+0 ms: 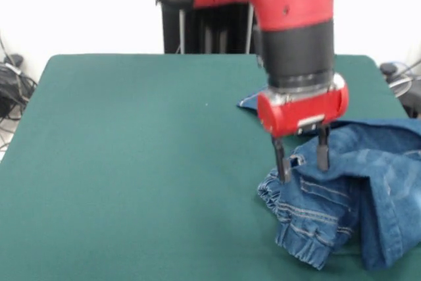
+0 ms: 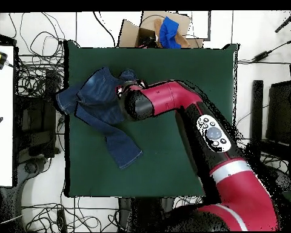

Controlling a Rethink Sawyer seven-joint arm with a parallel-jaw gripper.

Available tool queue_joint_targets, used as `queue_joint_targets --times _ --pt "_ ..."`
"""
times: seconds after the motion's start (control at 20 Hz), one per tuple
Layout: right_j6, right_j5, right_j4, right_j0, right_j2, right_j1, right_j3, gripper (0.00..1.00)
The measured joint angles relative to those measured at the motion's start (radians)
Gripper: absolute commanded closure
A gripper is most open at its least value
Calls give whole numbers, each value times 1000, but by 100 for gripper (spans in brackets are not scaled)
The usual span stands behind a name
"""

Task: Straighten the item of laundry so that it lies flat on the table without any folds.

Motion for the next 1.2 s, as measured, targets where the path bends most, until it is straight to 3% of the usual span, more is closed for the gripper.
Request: queue_joint_targets --times 0.55,1.2 --pt "0 -15 -68 -37 18 190 -63 0" --pt "0 -14 -88 -28 18 204 -79 0"
